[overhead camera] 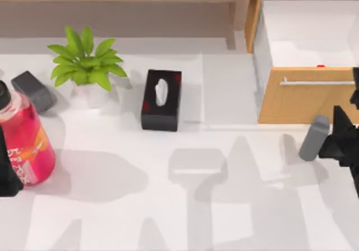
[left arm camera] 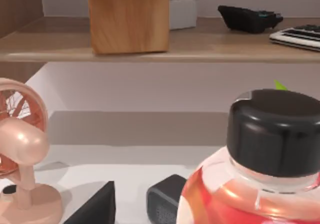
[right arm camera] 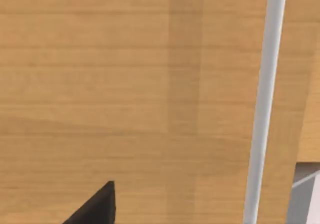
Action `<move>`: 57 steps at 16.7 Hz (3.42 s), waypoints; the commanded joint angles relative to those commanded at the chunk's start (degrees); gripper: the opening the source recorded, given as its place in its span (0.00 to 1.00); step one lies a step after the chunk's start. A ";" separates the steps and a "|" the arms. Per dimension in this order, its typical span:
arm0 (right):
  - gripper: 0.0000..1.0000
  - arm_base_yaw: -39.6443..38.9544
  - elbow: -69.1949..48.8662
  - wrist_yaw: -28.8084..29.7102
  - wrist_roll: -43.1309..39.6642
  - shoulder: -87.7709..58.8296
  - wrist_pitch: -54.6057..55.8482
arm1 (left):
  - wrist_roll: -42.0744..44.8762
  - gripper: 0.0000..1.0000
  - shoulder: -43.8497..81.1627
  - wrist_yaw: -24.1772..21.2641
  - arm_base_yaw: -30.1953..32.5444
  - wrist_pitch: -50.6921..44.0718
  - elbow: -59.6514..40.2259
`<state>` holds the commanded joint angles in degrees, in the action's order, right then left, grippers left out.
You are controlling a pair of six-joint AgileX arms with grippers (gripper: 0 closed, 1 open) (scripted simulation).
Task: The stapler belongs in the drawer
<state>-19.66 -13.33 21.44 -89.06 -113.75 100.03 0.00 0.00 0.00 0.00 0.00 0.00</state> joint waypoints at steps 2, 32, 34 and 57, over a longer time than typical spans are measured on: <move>1.00 0.85 -1.84 -0.77 -0.05 -0.19 -1.54 | 0.00 1.00 0.00 0.00 0.00 0.00 0.00; 0.00 1.98 -4.47 -1.92 0.12 -0.67 -4.04 | 0.00 1.00 0.00 0.00 0.00 0.00 0.00; 0.00 2.55 -6.13 -2.32 0.01 -1.30 -5.25 | 0.00 1.00 0.00 0.00 0.00 0.00 0.00; 0.00 8.44 -33.36 -8.34 0.11 -10.91 -22.68 | 0.00 1.00 0.00 0.00 0.00 0.00 0.00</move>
<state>-11.22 -46.69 13.11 -88.95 -124.66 77.35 0.00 0.00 0.00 0.00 0.00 0.00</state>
